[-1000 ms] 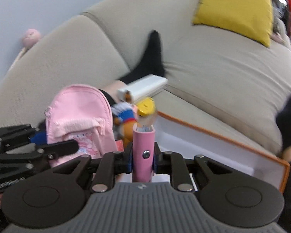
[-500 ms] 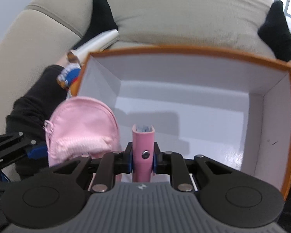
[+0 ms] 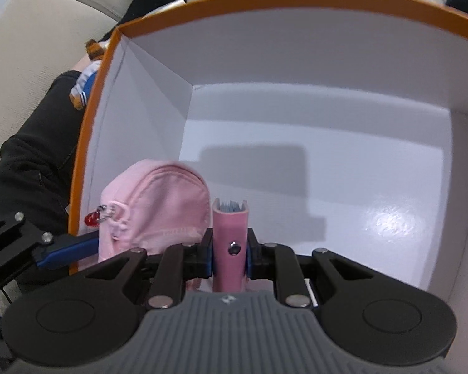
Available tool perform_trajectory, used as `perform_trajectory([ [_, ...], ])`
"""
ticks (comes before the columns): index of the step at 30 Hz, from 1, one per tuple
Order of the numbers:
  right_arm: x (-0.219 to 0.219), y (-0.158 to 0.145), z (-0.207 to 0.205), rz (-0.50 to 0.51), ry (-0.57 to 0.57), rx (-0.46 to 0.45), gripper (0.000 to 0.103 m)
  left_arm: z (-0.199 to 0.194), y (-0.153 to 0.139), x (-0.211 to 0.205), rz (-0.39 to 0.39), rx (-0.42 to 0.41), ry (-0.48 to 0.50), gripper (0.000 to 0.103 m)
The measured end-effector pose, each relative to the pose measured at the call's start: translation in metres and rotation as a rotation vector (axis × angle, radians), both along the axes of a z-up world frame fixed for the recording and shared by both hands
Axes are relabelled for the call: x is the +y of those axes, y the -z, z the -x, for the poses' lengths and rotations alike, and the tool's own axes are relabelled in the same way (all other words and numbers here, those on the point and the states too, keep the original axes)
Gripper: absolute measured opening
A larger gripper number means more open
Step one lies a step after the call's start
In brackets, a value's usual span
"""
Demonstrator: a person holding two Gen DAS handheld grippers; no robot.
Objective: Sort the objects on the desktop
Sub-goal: 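Lower the backpack and pink case into the box and open both grippers, then withdraw both tools from the box toward the items on the sofa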
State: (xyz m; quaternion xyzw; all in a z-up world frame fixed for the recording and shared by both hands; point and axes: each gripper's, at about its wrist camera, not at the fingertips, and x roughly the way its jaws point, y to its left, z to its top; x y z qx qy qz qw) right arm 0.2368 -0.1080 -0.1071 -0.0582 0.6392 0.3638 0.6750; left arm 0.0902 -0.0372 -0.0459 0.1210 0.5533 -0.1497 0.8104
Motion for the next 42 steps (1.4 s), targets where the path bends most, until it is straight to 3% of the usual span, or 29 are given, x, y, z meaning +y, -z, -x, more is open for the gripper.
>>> perform_trajectory([
  [6, 0.009, 0.005, 0.005, 0.038, 0.006, -0.028, 0.022, 0.006, -0.006, 0.015, 0.075, 0.009, -0.033, 0.045],
  [9, 0.011, 0.007, 0.006, 0.033, 0.02, -0.014, 0.026, 0.01, -0.008, 0.02, 0.097, 0.004, -0.051, 0.038],
  [16, -0.004, 0.001, 0.016, 0.014, 0.033, -0.026, 0.043, 0.012, -0.006, 0.027, 0.162, -0.017, -0.091, 0.033],
  [20, -0.019, -0.005, 0.023, 0.006, 0.05, -0.026, 0.04, 0.015, -0.005, 0.036, 0.223, -0.022, -0.117, 0.033],
  [23, -0.024, -0.01, 0.028, 0.004, 0.048, -0.043, 0.023, 0.018, -0.006, 0.04, 0.25, -0.033, -0.128, 0.033],
  [24, -0.024, -0.013, 0.03, 0.003, 0.045, -0.047, 0.022, 0.02, -0.007, 0.041, 0.257, -0.041, -0.13, 0.033],
  [32, 0.002, -0.029, 0.046, 0.033, -0.006, -0.104, 0.026, 0.03, -0.023, 0.057, 0.29, -0.127, -0.168, 0.033],
  [35, 0.011, -0.032, 0.049, 0.035, -0.01, -0.089, 0.031, 0.03, -0.023, 0.067, 0.279, -0.145, -0.21, 0.033],
  [42, 0.012, -0.03, 0.049, 0.031, -0.013, -0.076, 0.031, 0.034, -0.022, 0.09, 0.317, -0.158, -0.271, 0.033],
])
